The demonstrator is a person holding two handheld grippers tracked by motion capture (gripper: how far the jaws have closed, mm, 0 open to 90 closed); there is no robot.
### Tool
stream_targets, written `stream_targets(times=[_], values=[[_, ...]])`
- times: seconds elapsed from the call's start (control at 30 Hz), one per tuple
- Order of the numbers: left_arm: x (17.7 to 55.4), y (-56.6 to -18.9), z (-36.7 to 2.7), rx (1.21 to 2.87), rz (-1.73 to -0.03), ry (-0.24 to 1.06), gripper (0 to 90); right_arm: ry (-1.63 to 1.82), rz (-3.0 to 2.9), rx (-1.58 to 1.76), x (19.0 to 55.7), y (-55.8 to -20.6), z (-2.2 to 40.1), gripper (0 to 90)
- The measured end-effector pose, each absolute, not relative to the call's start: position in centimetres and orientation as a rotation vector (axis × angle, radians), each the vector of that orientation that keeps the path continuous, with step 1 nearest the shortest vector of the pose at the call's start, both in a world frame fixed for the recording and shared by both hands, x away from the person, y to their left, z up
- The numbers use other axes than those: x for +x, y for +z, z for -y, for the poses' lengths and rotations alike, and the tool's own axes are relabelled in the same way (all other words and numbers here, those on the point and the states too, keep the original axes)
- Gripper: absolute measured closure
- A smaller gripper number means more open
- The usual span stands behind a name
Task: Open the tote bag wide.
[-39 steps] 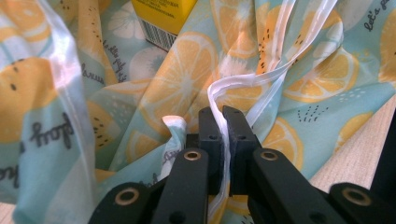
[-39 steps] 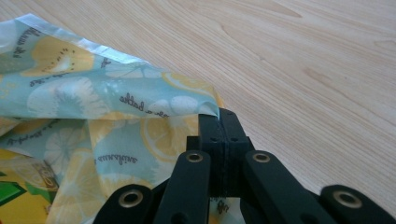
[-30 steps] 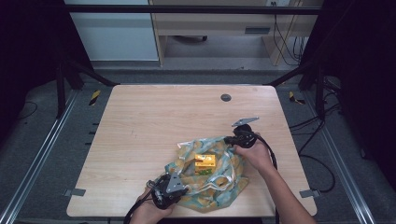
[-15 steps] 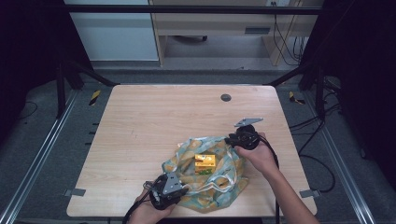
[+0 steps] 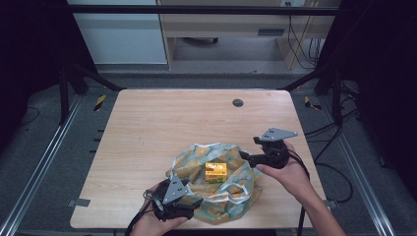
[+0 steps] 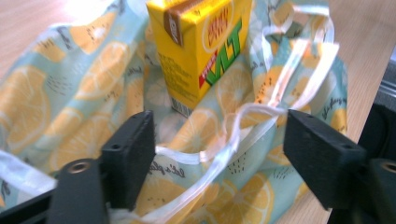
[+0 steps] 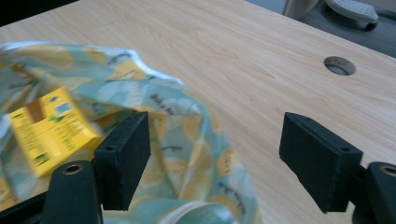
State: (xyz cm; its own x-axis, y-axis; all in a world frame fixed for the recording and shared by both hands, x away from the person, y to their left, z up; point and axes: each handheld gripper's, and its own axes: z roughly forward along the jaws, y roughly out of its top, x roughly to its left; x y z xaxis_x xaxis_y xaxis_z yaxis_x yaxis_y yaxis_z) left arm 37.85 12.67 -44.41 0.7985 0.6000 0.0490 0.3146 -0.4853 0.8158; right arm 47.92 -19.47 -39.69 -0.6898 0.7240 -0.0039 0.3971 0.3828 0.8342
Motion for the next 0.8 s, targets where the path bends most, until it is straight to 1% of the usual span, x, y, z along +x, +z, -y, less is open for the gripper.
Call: stream_targets(times=[0.2, 0.37, 0.5, 0.57, 0.6, 0.67, 0.73, 0.77, 0.8], values=[[38.0, -43.3, -12.8, 2.093, -0.678, 0.415, 14.9, 1.213, -2.31, 0.947, 46.1, -40.2, 19.7, 24.1], [38.8, -41.3, -13.4, 2.058, -0.682, 0.458, 14.7, 1.191, -2.34, 0.949, 45.0, -41.1, 19.8, 23.3], [40.3, -40.4, -14.3, 2.052, -0.706, 0.504, 19.3, 1.175, -2.362, 0.951, 44.2, -42.1, 19.8, 22.8], [41.4, -40.4, -14.6, 2.064, -0.727, 0.521, 21.6, 1.155, -2.38, 0.963, 44.0, -42.6, 19.7, 21.4], [42.0, -40.5, -14.8, 2.069, -0.739, 0.526, 24.2, 1.154, -2.396, 0.963, 44.0, -42.9, 19.6, 20.1], [43.2, -40.8, -15.1, 2.082, -0.758, 0.534, 26.4, 1.14, -2.408, 0.96, 43.8, -43.4, 19.4, 20.4], [43.9, -41.2, -14.9, 2.128, -0.744, 0.529, 30.1, 1.145, -2.412, 0.968, 43.6, -43.7, 19.3, 24.1], [44.3, -41.5, -14.7, 2.153, -0.745, 0.52, 30.7, 1.135, -2.419, 0.967, 43.5, -43.9, 19.2, 25.2], [44.7, -41.9, -14.6, 2.171, -0.748, 0.524, 31.3, 1.118, -2.43, 0.966, 43.4, -44.1, 19.1, 28.5]])
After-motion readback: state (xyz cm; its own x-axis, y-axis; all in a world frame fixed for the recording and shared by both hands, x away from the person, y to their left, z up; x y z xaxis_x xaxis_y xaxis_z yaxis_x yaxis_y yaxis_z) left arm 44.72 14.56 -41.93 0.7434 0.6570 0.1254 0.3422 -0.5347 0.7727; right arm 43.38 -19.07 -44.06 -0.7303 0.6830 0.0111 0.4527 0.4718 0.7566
